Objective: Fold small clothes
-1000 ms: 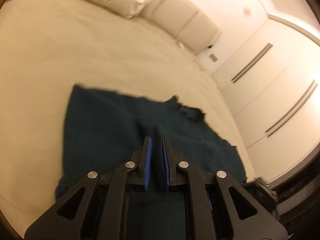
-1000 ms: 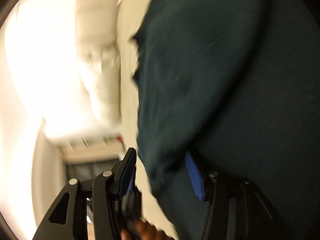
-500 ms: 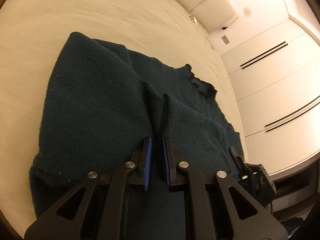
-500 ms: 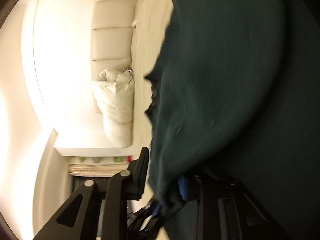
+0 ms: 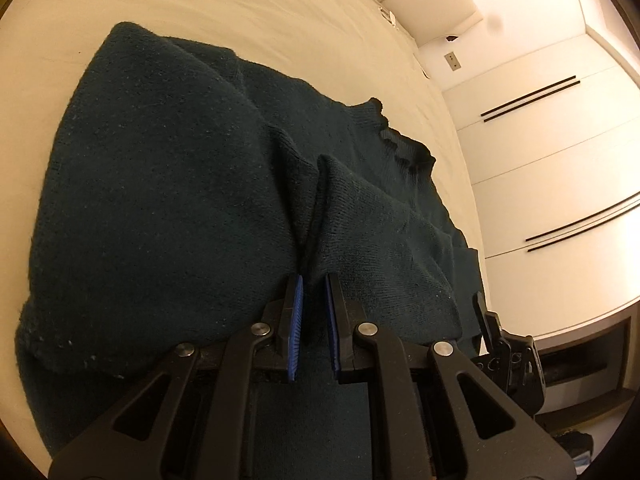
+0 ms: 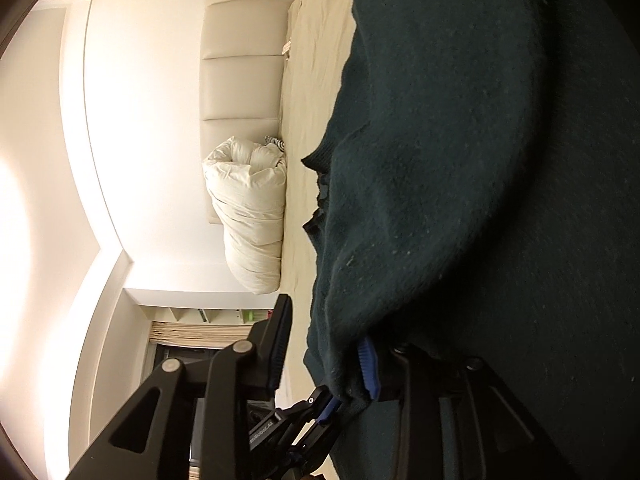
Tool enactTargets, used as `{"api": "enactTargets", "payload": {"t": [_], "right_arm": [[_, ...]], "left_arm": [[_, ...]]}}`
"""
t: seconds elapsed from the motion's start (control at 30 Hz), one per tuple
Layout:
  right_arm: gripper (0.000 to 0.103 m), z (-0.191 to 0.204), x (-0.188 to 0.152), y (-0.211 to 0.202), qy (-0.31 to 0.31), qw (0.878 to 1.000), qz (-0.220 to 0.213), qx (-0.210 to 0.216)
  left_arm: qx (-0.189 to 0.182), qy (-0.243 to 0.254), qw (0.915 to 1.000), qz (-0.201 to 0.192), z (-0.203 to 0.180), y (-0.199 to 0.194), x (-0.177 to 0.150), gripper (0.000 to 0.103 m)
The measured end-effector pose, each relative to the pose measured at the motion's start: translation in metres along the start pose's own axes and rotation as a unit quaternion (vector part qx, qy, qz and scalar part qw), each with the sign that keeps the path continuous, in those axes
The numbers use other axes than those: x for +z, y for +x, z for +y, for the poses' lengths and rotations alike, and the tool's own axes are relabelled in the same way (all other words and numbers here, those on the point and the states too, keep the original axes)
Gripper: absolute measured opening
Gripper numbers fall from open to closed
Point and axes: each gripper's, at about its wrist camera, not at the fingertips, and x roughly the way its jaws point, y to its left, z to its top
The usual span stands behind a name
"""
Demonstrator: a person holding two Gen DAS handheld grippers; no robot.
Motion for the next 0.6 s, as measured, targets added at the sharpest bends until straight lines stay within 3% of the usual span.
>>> {"api": "enactTargets", "payload": {"t": [0.17, 0.33, 0.43, 0.47, 0.5, 0.6], "right_arm": [[0.038, -0.005, 0.0, 0.0, -0.005, 1.0, 0.007, 0.007], [0.038, -0.007, -0.002, 0.0, -0.006, 1.0, 0.012, 0.01], [0.038, -0.008, -0.002, 0.001, -0.007, 1.0, 0.015, 0.009], [0.038, -0.008, -0.002, 0.002, -0.007, 1.0, 0.015, 0.009], [0.038, -0.008, -0.002, 0.002, -0.006, 1.0, 0.016, 0.01], [0.038, -0.005, 0.0, 0.007, -0.009, 1.0, 0.018, 0.006]], "left_arm": [[0.001, 0.002, 0.9999, 0.01, -0.005, -0.004, 0.001, 0.011], [-0.04, -0.035, 0.9985, 0.014, 0.008, -0.003, 0.003, 0.013], [-0.075, -0.037, 0.9964, 0.005, 0.009, -0.007, 0.001, 0.035], [-0.093, -0.041, 0.9948, 0.0, 0.009, -0.009, 0.001, 0.054], [-0.107, -0.04, 0.9935, -0.005, 0.009, -0.011, 0.001, 0.065], [-0.094, -0.024, 0.9953, 0.001, 0.002, -0.005, 0.003, 0.067]]}}
